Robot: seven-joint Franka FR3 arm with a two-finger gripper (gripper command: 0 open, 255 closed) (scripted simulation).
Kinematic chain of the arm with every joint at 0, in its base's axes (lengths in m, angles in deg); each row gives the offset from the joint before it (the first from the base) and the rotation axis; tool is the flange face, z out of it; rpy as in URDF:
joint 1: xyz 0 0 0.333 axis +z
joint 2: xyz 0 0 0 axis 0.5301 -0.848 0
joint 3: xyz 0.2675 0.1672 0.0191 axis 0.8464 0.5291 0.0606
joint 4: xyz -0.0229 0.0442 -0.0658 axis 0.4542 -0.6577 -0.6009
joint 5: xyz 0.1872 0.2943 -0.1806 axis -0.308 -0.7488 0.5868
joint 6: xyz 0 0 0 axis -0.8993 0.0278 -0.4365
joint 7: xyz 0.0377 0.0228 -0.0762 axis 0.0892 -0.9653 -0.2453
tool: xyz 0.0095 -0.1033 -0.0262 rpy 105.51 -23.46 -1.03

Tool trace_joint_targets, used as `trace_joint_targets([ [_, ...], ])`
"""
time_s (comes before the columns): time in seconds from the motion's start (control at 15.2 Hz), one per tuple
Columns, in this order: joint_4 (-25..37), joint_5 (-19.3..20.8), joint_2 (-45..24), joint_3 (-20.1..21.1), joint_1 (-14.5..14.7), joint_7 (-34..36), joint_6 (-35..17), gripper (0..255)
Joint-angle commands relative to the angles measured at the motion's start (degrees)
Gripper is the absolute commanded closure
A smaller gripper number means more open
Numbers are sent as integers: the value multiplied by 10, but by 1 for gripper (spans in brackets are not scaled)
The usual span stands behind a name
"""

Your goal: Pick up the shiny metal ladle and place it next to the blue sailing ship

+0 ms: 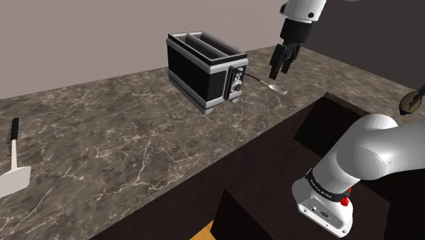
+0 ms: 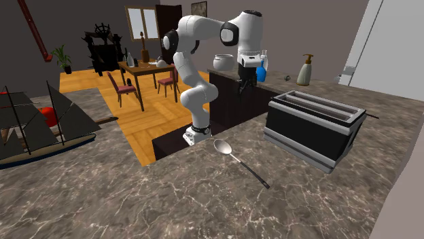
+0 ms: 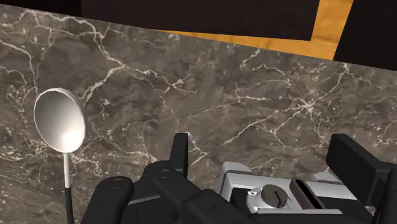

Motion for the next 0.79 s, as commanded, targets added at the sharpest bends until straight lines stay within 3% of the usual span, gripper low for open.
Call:
trace_joint_targets([
  [0.0,0,0,0,0,0,0,0,0],
  [0.73,35,30,-168,-93,-46,-79,-131,0],
])
